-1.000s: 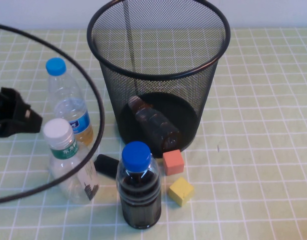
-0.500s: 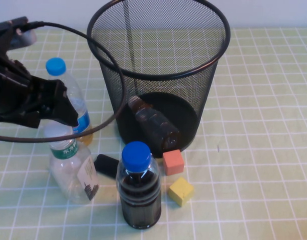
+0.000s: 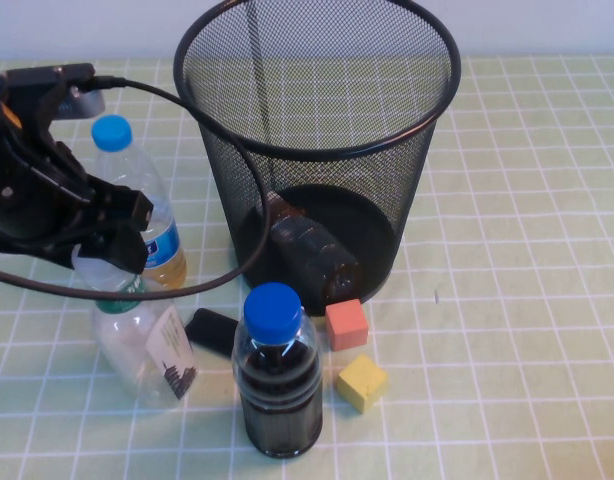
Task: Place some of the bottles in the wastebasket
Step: Pick up a bottle from the table with left arm, then place the bottle in the trash can
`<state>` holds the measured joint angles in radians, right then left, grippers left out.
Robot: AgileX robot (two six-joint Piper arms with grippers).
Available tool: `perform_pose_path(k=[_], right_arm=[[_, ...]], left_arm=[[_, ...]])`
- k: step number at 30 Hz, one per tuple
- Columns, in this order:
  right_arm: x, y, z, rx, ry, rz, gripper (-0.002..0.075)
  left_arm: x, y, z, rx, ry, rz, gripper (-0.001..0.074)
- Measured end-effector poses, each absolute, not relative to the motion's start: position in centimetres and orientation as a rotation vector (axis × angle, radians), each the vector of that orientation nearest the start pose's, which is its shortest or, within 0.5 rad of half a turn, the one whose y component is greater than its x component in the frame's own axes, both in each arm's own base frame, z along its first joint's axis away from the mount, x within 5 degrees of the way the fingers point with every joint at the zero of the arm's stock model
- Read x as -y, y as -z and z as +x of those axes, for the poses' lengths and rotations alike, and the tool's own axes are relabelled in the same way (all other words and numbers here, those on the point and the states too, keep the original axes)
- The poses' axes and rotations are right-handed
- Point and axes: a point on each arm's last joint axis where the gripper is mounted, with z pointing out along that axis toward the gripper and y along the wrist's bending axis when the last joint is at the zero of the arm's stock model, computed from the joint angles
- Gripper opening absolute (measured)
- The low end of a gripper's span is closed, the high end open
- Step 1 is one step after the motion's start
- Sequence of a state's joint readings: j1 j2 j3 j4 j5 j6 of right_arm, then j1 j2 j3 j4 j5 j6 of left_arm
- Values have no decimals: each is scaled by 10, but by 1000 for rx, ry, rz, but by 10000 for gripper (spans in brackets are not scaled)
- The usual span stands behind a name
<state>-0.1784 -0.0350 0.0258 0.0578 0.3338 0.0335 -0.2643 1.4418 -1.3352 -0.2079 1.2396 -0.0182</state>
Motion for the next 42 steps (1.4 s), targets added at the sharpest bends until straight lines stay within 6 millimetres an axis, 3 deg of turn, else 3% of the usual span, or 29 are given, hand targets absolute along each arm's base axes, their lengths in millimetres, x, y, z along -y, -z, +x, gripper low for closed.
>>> perform_pose_path(k=[2,9,15,20,30,34,42], right_arm=[[8,-176,52,-1794,47,227,0],[8,-176,52,-1794,47,227,0],[8,-176,52,-1794,47,227,0],[8,-176,52,-1794,49,225,0],[8,-176,52,-1794,49,225,0],[8,-176,52,-1794,49,225,0],[8,-176,52,-1794,49,225,0]], left_arm=[[90,-340,267,-2824,350,297,351],[90,-342,267,-2816,347,304,352],[89,-362,264,-2746,348,307,352],[82,-390,239,-2639,359,312,352],[60,-451,156,-2367,382,321,352],[53,-473,131,-2264,388,323,352],[58,-512,119,-1940,536,306,351]])
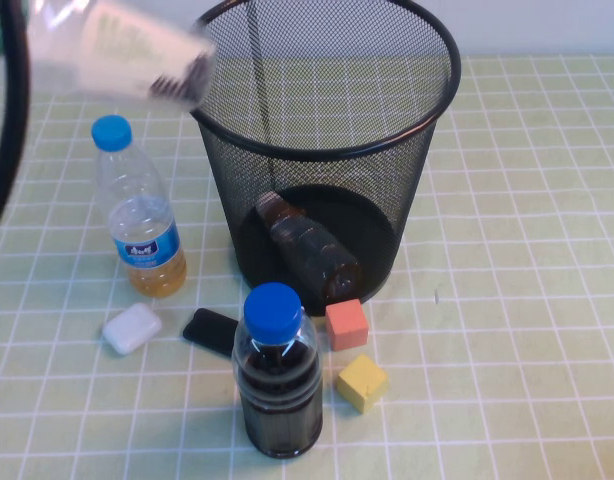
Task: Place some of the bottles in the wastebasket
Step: Place the bottle in the trash can
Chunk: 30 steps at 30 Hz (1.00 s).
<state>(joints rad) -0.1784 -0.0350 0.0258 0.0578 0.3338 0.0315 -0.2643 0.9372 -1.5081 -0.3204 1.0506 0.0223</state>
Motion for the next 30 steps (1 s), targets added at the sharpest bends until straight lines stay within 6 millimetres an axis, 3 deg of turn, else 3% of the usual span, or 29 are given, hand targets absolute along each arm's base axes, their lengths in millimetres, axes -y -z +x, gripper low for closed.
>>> perform_pose_path(k=[5,11,20,30], right_arm=[[8,-176,52,-1794,49,225,0],[8,-176,52,-1794,49,225,0],[8,-176,52,-1794,49,225,0],[8,-176,52,-1794,49,225,0]], left_arm=[[73,-518,138,-1840,657,371,351],[92,-505,186,-1843,728,398,351],[119,-460,263,-1937,747,464,351],[135,-418,305,-2051,761,483,351]])
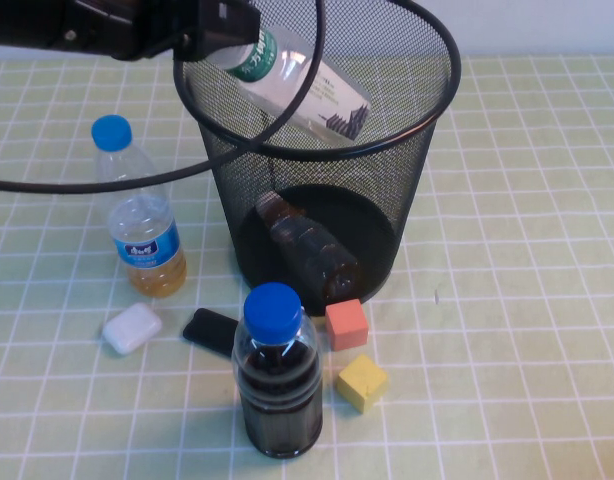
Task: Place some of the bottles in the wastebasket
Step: Place the bottle in the trash can
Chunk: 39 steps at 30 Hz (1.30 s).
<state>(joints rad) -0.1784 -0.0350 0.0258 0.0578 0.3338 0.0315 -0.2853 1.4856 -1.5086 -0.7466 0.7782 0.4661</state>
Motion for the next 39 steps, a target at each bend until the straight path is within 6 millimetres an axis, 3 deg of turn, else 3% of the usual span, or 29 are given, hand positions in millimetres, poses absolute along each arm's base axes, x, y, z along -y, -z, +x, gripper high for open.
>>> perform_pose_path(k=[6,11,28,31,36,39], right_arm=[[8,-176,52,-1794,49,225,0],[8,-176,52,-1794,49,225,0],[8,-176,52,-1794,49,225,0],[8,-176,52,-1794,49,225,0],[8,-176,52,-1794,49,225,0],[8,-176,52,-1794,49,225,0]], left_arm=[[138,-403,318,-2090,766,475,351],[139,-403,320,-2078,777,453,351],[143,-401,314,-2119,863,480,421],[145,-399,309,-2165,906,497,349],[144,-402,302,-2182,908,541,88],[138,-416,287,-2144,852,579,22]])
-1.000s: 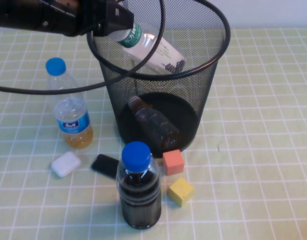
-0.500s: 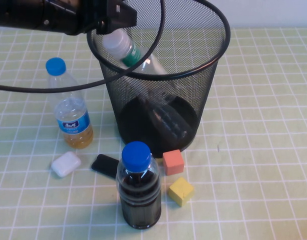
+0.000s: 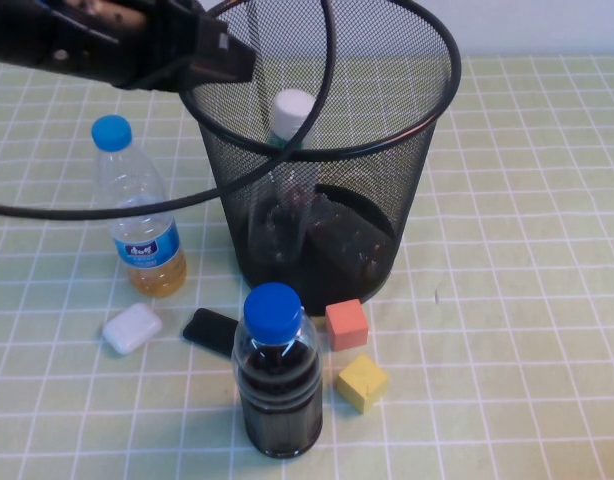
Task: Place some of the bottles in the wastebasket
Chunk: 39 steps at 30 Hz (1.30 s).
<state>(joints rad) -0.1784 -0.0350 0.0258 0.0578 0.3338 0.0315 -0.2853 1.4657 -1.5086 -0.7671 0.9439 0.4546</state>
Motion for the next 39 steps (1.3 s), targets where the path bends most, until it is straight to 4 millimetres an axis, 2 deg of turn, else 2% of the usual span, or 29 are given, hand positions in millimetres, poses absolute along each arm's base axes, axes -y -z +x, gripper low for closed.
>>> perform_pose_path(k=[5,11,18,23,27,33,39], right_arm=[[8,-176,52,-1794,49,225,0],[8,-176,52,-1794,49,225,0],[8,-176,52,-1794,49,225,0],[8,-176,52,-1794,49,225,0],[8,-176,52,-1794,49,225,0],[8,-176,52,-1794,49,225,0],[8,-176,52,-1794,49,225,0]], left_arm=[[121,-442,252,-2109,702,643,1],[99,-449,203,-2111,587,626,-1],[75,-422,130,-2087,580,571,-1],[58,-386,82,-2016,548,532,-2],[47,-367,49,-1944,529,529,-2],[36,-359,10,-1807,518,523,-3],[32,-360,-3,-1748,514,521,-3]])
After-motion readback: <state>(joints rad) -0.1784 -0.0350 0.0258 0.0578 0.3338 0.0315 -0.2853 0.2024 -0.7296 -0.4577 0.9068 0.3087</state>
